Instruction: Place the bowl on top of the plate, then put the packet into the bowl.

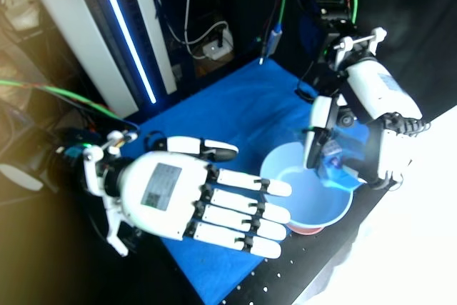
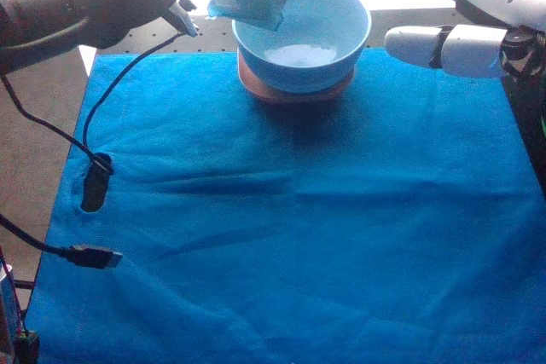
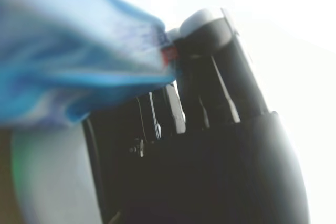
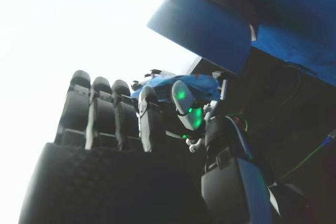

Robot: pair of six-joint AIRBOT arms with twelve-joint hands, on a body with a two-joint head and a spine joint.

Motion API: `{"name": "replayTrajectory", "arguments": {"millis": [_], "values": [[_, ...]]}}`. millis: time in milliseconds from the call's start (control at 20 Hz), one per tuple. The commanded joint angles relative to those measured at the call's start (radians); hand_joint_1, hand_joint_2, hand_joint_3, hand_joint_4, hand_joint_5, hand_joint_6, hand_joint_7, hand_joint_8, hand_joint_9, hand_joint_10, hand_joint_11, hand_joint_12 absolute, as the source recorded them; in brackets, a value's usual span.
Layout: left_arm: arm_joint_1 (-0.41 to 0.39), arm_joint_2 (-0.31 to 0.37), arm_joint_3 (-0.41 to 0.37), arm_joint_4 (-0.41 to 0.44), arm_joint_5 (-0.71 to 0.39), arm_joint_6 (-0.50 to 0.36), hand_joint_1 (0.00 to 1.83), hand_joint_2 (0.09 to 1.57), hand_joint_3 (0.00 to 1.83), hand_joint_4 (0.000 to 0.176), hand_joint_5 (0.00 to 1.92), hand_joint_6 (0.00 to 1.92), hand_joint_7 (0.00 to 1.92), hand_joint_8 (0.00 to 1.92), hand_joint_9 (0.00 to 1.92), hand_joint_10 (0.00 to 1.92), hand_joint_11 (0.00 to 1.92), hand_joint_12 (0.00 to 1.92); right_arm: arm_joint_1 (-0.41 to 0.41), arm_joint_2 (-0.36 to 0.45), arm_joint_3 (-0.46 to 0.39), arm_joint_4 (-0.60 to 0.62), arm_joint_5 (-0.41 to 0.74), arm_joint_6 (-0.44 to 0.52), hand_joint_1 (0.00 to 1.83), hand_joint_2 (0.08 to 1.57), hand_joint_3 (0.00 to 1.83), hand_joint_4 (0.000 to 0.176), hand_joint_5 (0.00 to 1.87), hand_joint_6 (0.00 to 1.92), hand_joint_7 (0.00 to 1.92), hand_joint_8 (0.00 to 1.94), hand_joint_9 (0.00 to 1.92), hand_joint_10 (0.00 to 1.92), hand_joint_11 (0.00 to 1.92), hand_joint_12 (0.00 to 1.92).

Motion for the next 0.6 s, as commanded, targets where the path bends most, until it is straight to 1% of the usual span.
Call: {"name": "replayTrajectory", "arguments": {"millis": [0,50,100,150,200,250,300,350,400,450,500,550], "values": [[-0.007,-0.001,0.004,-0.002,-0.122,-0.008,1.17,1.11,0.00,0.000,0.56,0.92,0.53,1.34,0.68,1.59,0.73,1.90,0.008,-0.002,0.005,0.019,0.121,0.003,0.03,1.25,0.01,0.124,0.12,0.00,0.08,0.00,0.01,0.00,0.00,0.00],[-0.007,0.000,0.004,-0.002,-0.121,-0.008,1.15,1.05,0.00,0.011,0.58,0.61,0.45,1.20,0.60,1.50,0.69,1.83,0.008,-0.002,0.005,0.019,0.121,0.003,0.06,1.26,0.01,0.126,0.12,0.00,0.08,0.00,0.01,0.00,0.00,0.00],[-0.006,0.001,0.003,-0.002,-0.122,-0.008,1.10,1.02,0.00,0.021,0.62,0.36,0.41,1.05,0.50,1.41,0.57,1.78,0.008,-0.002,0.005,0.020,0.121,0.003,0.06,1.25,0.00,0.127,0.13,0.01,0.09,0.01,0.02,0.01,0.00,0.00],[-0.004,0.002,0.002,-0.002,-0.126,-0.008,1.04,0.98,0.00,0.036,0.65,0.10,0.44,0.78,0.47,1.13,0.36,1.62,0.008,-0.002,0.005,0.021,0.121,0.003,0.05,1.26,0.00,0.132,0.13,0.01,0.09,0.00,0.02,0.00,0.00,0.00],[-0.003,0.002,0.002,-0.003,-0.127,-0.008,1.04,0.98,0.00,0.036,0.65,0.10,0.44,0.78,0.47,1.13,0.36,1.62,0.008,-0.001,0.005,0.021,0.121,0.003,0.05,1.26,0.00,0.132,0.13,0.01,0.09,0.00,0.02,0.00,0.00,0.00],[-0.002,0.003,0.001,-0.003,-0.127,-0.009,1.02,0.98,0.00,0.038,0.66,0.05,0.49,0.64,0.51,0.97,0.34,1.51,0.008,-0.001,0.005,0.021,0.121,0.003,0.06,1.26,0.00,0.130,0.13,0.00,0.08,0.00,0.02,0.00,0.00,0.00],[-0.001,0.006,0.000,-0.003,-0.125,-0.009,0.98,0.98,0.00,0.045,0.63,0.02,0.49,0.58,0.50,0.93,0.35,1.45,0.008,0.000,0.005,0.022,0.121,0.003,0.06,1.26,0.01,0.129,0.14,0.01,0.09,0.00,0.02,0.00,0.00,0.00],[0.000,0.008,-0.002,-0.003,-0.125,-0.009,0.93,0.99,0.00,0.053,0.61,0.01,0.45,0.64,0.44,1.05,0.30,1.53,0.008,0.000,0.005,0.022,0.121,0.003,0.06,1.27,0.01,0.125,0.14,0.00,0.09,0.00,0.02,0.00,0.00,0.00],[0.002,0.011,-0.005,-0.003,-0.127,-0.009,0.88,0.98,0.00,0.053,0.56,0.00,0.40,0.72,0.36,1.18,0.21,1.63,0.008,0.001,0.005,0.023,0.121,0.003,0.04,1.26,0.00,0.130,0.13,0.00,0.09,0.00,0.02,0.00,0.00,0.00],[0.004,0.019,-0.012,-0.003,-0.132,-0.009,0.83,0.98,0.00,0.056,0.51,0.00,0.37,0.70,0.33,1.20,0.17,1.67,0.008,0.002,0.005,0.025,0.121,0.003,0.04,1.26,0.00,0.126,0.14,0.00,0.10,0.00,0.03,0.00,0.00,0.00],[0.006,0.024,-0.018,-0.003,-0.137,-0.009,0.77,0.97,0.00,0.076,0.42,0.00,0.39,0.40,0.32,0.92,0.08,1.55,0.008,0.003,0.005,0.028,0.121,0.003,0.02,1.25,0.00,0.130,0.13,0.00,0.09,0.00,0.03,0.00,0.00,0.00],[0.007,0.027,-0.023,-0.003,-0.141,-0.009,0.74,0.96,0.00,0.103,0.36,0.00,0.41,0.15,0.34,0.57,0.01,1.43,0.008,0.004,0.005,0.030,0.121,0.003,0.02,1.25,0.00,0.127,0.13,0.00,0.09,0.00,0.03,0.00,0.00,0.00]]}}
